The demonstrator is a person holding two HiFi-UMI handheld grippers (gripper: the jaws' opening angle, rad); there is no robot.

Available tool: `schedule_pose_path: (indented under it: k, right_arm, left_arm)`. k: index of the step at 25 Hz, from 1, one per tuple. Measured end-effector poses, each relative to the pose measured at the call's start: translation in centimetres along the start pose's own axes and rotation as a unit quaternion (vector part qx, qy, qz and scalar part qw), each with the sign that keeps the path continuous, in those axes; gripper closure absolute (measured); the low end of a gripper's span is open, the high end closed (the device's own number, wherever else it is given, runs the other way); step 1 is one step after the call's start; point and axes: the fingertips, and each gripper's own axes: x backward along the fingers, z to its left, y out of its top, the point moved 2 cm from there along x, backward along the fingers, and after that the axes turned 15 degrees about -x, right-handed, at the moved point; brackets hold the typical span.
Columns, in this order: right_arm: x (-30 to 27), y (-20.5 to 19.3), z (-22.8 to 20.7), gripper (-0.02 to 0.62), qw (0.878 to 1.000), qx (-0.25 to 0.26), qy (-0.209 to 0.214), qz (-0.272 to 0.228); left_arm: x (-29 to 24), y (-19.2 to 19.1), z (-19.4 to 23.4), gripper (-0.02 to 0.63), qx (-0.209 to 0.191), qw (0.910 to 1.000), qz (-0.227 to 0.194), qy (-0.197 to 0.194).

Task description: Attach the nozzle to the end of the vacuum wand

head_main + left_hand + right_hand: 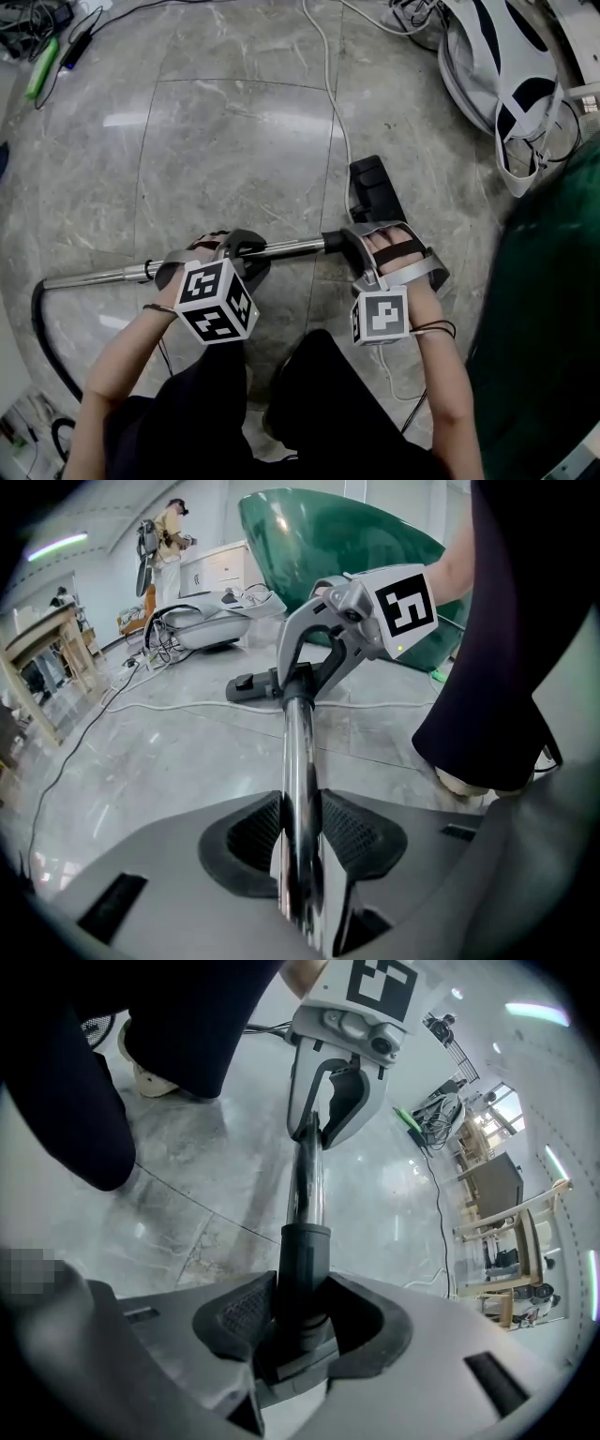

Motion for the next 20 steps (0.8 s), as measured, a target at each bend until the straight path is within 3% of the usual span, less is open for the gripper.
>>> schedule_pose_path:
  k: [20]
  right_arm:
    - [0.26, 1.07, 0.17, 0.426, 1.0, 0.011, -0.013, 0.002]
  left_arm:
    - [0.25, -0.26, -0.11, 0.465, -0.008, 0.9999, -0.013, 0.003]
